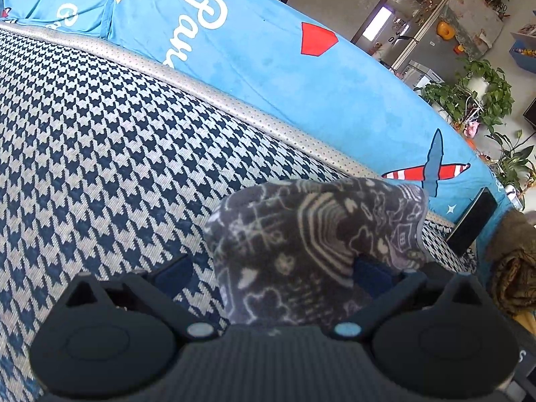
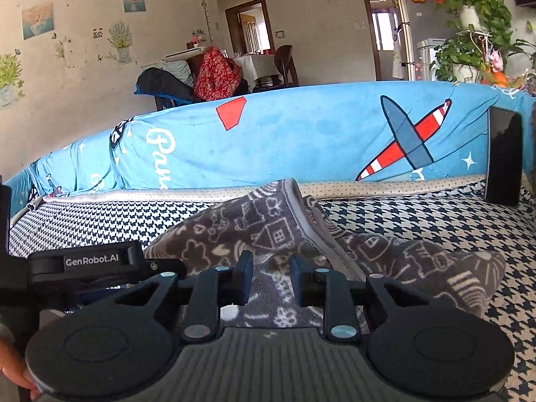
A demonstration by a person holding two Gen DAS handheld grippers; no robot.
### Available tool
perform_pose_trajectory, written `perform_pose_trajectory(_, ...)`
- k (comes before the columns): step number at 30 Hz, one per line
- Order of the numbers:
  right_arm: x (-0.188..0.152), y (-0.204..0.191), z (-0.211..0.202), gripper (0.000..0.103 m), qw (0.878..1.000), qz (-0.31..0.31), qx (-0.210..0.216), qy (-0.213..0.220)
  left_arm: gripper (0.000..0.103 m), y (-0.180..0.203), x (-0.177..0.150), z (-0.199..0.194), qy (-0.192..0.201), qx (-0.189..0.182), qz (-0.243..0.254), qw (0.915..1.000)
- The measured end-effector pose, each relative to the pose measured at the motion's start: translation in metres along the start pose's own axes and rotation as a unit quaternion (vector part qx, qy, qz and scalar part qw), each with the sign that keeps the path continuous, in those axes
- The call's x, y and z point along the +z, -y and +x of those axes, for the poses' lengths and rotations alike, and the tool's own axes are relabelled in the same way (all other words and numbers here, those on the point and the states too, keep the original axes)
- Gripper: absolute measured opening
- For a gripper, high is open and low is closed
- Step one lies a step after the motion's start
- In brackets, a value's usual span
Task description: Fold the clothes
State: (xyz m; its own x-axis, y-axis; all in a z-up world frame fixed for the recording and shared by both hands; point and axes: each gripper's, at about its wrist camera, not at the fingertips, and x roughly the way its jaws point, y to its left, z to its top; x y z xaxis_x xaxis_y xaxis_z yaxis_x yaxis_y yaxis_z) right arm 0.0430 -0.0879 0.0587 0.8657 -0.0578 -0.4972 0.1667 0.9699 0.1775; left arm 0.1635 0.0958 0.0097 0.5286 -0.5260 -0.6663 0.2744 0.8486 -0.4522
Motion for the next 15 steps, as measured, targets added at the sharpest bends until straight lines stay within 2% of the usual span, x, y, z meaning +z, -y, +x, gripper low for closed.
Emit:
perform_pose_trajectory(5,0.003,-0.005,0.018,0.024,1.0,0.001,0.011,-0.01,0.103,0.002,0.002,0.005,0.001,-0.003,0.005,1.0)
perform_pose_trajectory(9,0.005,-0.005,0.036,0.024,1.0,0.008,0.002,-0.012,0.103,0.001,0.004,0.01,-0.002,-0.006,-0.001,1.0)
perform_pose_trajectory(15,0.015,0.005,0.061,0.023,0.998,0.037,-0.005,-0.044,0.103,-0.004,0.007,0.022,-0.01,-0.005,-0.021,0.9997)
